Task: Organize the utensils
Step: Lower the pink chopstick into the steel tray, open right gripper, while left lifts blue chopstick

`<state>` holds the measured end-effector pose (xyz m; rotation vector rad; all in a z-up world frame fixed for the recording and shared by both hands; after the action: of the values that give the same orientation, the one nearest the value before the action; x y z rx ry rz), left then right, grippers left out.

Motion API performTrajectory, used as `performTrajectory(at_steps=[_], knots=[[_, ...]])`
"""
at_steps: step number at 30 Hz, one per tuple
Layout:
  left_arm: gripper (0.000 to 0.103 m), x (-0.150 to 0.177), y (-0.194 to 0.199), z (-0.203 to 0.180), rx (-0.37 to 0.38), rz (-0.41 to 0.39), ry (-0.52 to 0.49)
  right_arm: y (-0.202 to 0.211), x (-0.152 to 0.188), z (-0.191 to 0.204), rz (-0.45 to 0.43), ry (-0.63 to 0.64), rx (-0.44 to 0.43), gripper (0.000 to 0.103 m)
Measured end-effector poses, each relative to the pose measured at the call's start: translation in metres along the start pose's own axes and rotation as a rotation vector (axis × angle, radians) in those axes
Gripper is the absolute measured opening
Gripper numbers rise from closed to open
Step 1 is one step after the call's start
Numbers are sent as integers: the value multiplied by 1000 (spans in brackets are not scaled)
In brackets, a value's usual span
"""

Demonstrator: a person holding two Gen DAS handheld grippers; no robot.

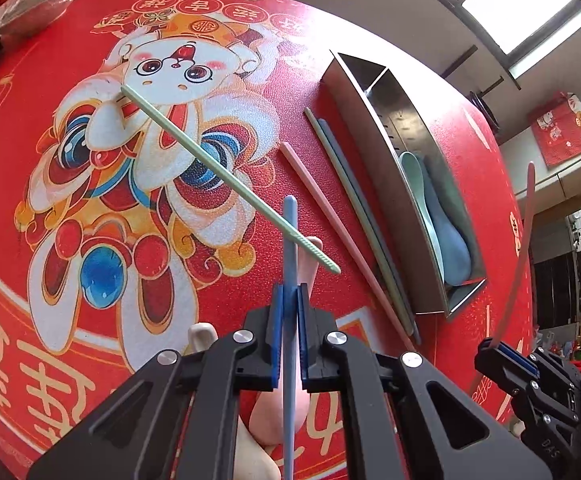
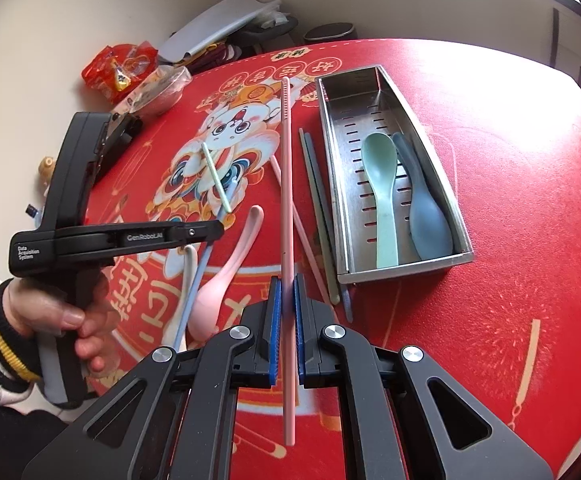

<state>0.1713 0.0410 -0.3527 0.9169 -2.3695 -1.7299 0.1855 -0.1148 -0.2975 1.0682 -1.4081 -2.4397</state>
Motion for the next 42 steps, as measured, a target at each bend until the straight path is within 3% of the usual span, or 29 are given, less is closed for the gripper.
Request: performTrajectory(at_steps=[11, 17, 28, 35, 42], knots=[[6, -4, 40, 13, 110, -14, 92, 2, -7, -12, -6, -25, 1, 6], [6, -7, 50, -12, 169, -28, 35, 0, -18, -12, -16, -22, 1, 6], [6, -18, 52, -21, 188, -56, 35, 6, -18, -21, -23, -35, 20, 6], [6, -42, 67, -19, 202, -113, 66, 6, -64, -35, -54, 42, 61, 6], [6, -70, 81, -14, 197, -179, 100, -21, -116, -45, -48, 94, 75, 6]])
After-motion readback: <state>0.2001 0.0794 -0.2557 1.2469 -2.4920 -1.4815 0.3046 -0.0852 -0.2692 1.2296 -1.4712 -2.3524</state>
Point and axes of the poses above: each gripper's, at about its wrist camera, not at the fingertips, and y roughly against the way its jaws point, z to its left, x to its underside, the point moved 7 cm from there along -y, roughly the way its jaws point, and after that the axes turned 4 degrees about y, right-handed, at the moved point
